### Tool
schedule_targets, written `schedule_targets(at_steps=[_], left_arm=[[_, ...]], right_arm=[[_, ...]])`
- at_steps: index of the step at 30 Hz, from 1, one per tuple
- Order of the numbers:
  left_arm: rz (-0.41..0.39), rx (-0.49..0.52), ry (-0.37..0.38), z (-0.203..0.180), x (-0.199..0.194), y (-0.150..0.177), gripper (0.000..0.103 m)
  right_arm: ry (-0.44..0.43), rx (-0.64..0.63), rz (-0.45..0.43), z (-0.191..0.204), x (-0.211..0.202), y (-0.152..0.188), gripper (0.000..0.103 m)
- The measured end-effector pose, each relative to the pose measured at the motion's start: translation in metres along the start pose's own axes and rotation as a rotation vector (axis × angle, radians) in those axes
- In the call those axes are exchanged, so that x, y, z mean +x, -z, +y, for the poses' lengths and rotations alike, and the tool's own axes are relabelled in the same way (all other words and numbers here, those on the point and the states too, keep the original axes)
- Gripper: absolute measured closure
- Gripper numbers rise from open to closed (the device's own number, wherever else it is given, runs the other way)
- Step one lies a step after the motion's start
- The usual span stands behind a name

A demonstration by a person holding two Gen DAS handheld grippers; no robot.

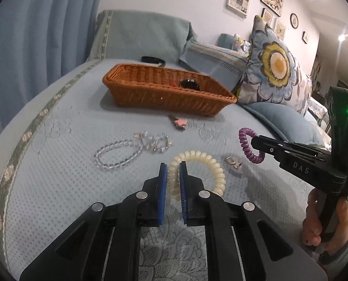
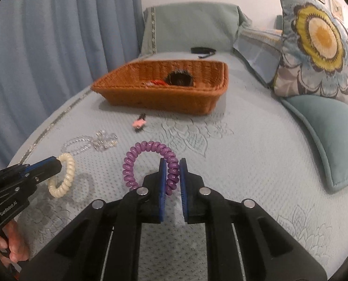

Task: Organize jewelry
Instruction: 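Carry the cream and purple coils over the basket and open both tools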

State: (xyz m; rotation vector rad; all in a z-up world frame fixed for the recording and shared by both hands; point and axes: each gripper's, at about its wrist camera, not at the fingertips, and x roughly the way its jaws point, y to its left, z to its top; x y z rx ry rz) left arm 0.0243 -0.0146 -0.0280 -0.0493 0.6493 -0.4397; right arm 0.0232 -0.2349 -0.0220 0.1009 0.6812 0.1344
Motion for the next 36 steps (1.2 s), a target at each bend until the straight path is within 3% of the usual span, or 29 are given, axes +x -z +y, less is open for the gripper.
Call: schedule_targets(at_steps=[9,14,20,27,33,36], left_arm=[[-0.069,0.032,0.009,-0.007,-0.008,-0.033,0.094],[-0.129,0.051,0.004,-0.003,-0.003,-0.08,0.094],[-0.165,0.044,-0.006,0.012,0.034,-0.146,0.094],[-0.115,0.035,-0.061,0.033,0.1,-0.193,0.094],[0.001,-0.022,-0.083,0.055,0.152,-0.201,0.094],[0.058,-0.036,-0.1,0.063,0.172,-0.194,0.094]], right_arm=[[0.015,0.017,-0.083,-0.004,-0.009,-0.024,0.094],[0.03,0.018,-0.127,-0.009,-0.003,-0.074,0.094],[0.058,0.007,-0.128,-0.014,0.03,-0.142,0.094],[0.056,0.03,-0.018,-0.016,0.103,-0.185,0.094],[0.03,0.111,0.14,-0.024,0.169,-0.191,0.094],[0.031,0.122,0.178,-0.022,0.187,-0.188,0.094]])
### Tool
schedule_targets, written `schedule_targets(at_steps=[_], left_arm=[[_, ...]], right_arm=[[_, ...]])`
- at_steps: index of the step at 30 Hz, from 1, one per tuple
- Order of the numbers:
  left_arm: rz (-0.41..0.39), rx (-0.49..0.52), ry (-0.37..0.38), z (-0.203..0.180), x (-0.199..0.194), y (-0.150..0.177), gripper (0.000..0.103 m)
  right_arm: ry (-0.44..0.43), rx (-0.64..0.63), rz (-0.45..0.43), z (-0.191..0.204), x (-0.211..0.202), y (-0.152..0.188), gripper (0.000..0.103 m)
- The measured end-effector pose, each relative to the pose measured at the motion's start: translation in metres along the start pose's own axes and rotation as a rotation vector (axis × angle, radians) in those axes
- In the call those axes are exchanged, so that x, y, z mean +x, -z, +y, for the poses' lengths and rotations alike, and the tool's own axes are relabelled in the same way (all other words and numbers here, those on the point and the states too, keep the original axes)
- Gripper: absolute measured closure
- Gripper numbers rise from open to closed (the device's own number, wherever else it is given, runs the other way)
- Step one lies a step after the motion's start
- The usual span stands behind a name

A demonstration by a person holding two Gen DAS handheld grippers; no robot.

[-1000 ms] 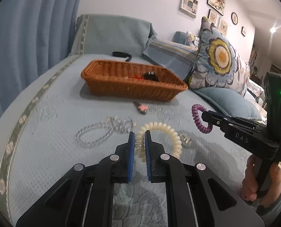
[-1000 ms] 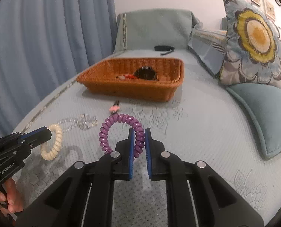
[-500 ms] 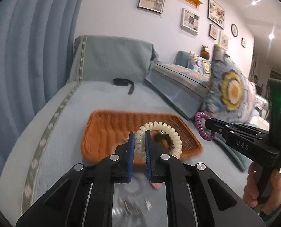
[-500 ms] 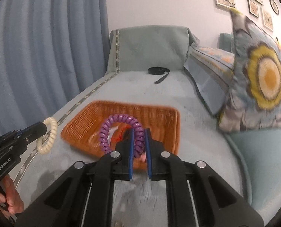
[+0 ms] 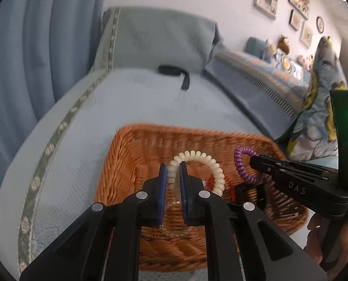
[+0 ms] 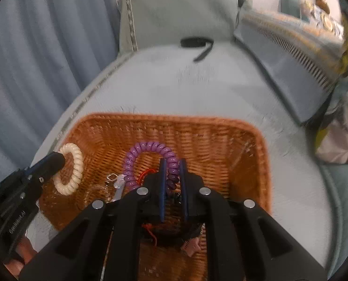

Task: Organize jewelry
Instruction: 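Carry the cream and purple coils over the basket and open both tools, then grasp the clear crystal bracelet with the left tool while the right grasps the gold clasp charm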

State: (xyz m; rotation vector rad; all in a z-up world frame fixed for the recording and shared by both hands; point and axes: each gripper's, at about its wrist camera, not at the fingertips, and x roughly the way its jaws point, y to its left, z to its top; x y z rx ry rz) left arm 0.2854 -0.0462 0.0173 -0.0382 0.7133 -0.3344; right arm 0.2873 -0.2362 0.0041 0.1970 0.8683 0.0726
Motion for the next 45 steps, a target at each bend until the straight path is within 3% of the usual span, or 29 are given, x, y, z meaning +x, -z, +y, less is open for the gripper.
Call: schedule_targets(at_steps=[11,13,14,16,23,32,37,41,45], left_arm=[[0.034,0.023,0.022,-0.002,0.007,0.011,0.092],[0.026,0.029,0.033,-0.002,-0.001,0.012,0.071],[0.016,0.032,0.038,-0.003,-0.006,0.013,0.07],[-0.007,0.038,0.059,-0.002,-0.021,0.015,0.07],[-0.102,-0.003,0.165,0.009,-0.098,0.026,0.064],[-0.193,-0.03,0.2,0.019,-0.196,0.063,0.063],[-0.151,-0.114,0.183,0.036,-0.203,0.103,0.062],[-0.069,-0.197,0.169,0.057,-0.18,0.136,0.062],[-0.005,-0.195,0.13,0.067,-0.156,0.146,0.063]], right_arm=[[-0.024,0.032,0.029,0.0,0.001,-0.006,0.093],[-0.042,0.052,0.03,-0.005,-0.003,-0.006,0.087],[-0.048,0.057,0.027,-0.006,-0.006,-0.005,0.084],[-0.06,0.06,0.015,-0.008,-0.016,-0.002,0.078],[-0.129,0.075,-0.053,-0.016,-0.078,0.029,0.078],[-0.142,0.038,-0.13,-0.008,-0.15,0.097,0.078],[-0.114,0.002,-0.123,-0.002,-0.158,0.145,0.078],[-0.112,0.011,-0.073,0.0,-0.146,0.183,0.078],[-0.085,-0.022,-0.037,0.005,-0.131,0.205,0.078]])
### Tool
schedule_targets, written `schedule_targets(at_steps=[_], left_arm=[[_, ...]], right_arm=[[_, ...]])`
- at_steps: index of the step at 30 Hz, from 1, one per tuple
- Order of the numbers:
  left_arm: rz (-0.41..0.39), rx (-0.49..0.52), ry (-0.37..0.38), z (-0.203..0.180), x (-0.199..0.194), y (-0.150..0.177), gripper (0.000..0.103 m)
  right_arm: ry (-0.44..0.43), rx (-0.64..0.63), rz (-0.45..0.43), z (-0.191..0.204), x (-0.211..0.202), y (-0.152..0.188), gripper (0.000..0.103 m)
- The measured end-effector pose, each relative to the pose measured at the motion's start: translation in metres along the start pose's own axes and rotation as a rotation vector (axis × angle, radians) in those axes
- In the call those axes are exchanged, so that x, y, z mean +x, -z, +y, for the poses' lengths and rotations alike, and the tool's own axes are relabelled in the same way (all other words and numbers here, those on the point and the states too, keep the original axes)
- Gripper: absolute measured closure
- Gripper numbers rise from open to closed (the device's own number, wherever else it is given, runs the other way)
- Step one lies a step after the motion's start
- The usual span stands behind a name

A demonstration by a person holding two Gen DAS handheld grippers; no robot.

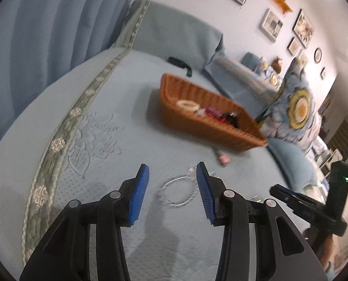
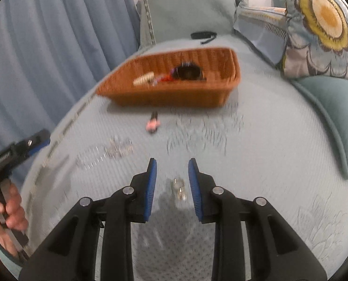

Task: Organize jewelry
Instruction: 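Grasp the clear crystal bracelet with the left tool while the right grasps the gold clasp charm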

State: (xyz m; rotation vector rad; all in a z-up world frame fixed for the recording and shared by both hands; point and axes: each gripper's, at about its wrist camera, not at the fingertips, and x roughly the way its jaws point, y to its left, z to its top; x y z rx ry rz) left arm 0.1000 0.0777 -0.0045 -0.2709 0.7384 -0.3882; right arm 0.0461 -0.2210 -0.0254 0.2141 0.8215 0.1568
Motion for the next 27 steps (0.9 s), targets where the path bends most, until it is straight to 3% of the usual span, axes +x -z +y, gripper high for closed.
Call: schedule_targets(at_steps=[11,13,19,23,27], left_arm=[[0.155,0.036,-0.008,-0.003,0.055,0.02,0.066],[0.175,0.076,-0.016,-0.011,0.057,0.024,0.067],[0.237,0.096,0.068,-0.024,0.049,0.038,0.067],[0.22,0.108,0.047,-0.029,0.047,0.037,0.067],[0.199,0.097,-0.004,-0.024,0.05,0.036,0.067]], right_arm=[[0.001,-0.022,0.051,-0.004,0.013,0.016,0.078],[0.0,-0.022,0.058,-0.005,0.014,0.017,0.078],[-0.002,-0.026,0.072,-0.006,0.014,0.019,0.078],[0.013,-0.067,0.07,-0.001,0.01,0.025,0.078],[0.034,-0.112,0.059,0.008,0.01,0.027,0.063]])
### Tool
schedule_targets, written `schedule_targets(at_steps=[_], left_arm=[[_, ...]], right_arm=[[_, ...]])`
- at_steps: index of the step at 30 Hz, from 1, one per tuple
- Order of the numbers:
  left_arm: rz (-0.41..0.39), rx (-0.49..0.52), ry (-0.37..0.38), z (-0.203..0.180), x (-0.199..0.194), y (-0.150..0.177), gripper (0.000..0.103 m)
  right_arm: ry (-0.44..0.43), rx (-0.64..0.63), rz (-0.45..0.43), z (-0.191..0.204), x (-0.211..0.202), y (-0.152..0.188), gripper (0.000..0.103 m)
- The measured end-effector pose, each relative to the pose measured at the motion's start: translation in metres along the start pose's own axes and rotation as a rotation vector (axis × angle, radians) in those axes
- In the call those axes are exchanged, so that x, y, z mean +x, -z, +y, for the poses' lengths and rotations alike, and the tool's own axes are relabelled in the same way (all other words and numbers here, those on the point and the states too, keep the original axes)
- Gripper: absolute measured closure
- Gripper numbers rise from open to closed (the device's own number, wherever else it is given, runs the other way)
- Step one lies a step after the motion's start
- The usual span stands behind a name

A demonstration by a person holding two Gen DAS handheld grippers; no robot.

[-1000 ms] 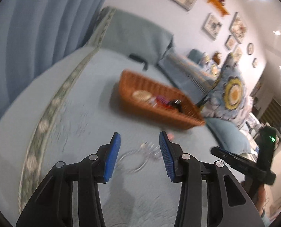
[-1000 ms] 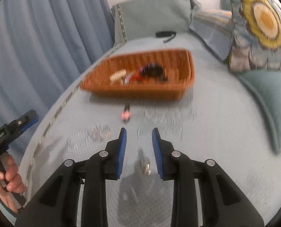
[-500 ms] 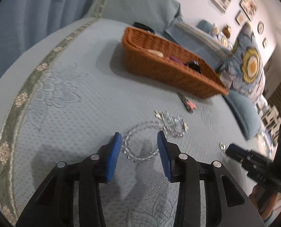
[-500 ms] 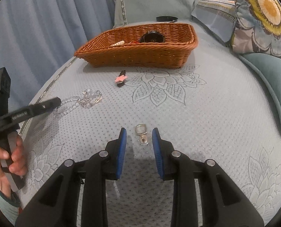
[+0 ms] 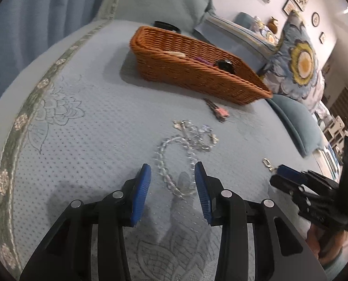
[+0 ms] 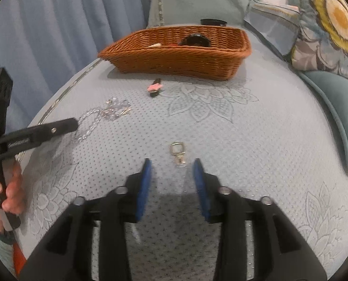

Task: Organize jewelry
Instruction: 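Grasp the clear crystal bracelet with the left tool while the right grasps the gold clasp charm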

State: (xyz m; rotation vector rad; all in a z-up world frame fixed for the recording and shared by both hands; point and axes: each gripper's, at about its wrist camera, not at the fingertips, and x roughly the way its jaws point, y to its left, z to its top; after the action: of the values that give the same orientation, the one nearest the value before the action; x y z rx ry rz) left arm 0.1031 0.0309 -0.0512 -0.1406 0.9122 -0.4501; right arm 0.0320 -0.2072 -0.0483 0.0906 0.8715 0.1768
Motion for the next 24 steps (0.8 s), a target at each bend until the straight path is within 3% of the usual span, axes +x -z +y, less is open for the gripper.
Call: schedule_targets(at_steps=[5,9,13,14,18,19,21,24], left_arm=[[-0.02,0.006,-0.027,-0.003,0.005,-0.002,0.067],[-0.028,0.031,-0.058,-0.008,0.007,-0.002,0.067],[-0.03,0.072,-0.106,-0.014,0.011,-0.001,0.067],[-0.027,0.086,-0.121,-0.016,0.012,-0.001,0.067],[-0.018,0.15,-0.225,-0.028,0.017,0.0,0.078],[-0.021,0.153,-0.242,-0.029,0.017,0.0,0.089],[-0.024,0.138,-0.237,-0.026,0.015,0.0,0.098],[-0.036,0.116,-0.204,-0.021,0.01,-0.001,0.098]], right_arm=[[0.005,0.029,0.01,-0.006,0.005,-0.003,0.063],[0.04,0.006,0.008,-0.002,0.008,-0.005,0.073],[0.073,-0.043,0.008,0.009,0.01,-0.004,0.094],[0.088,-0.053,0.002,0.012,0.009,-0.003,0.094],[0.109,-0.055,-0.026,0.014,0.004,-0.002,0.094],[0.103,-0.05,-0.027,0.013,0.004,-0.002,0.094],[0.092,-0.036,-0.031,0.009,0.002,-0.003,0.094],[0.075,-0.024,-0.04,0.007,0.0,-0.003,0.094]])
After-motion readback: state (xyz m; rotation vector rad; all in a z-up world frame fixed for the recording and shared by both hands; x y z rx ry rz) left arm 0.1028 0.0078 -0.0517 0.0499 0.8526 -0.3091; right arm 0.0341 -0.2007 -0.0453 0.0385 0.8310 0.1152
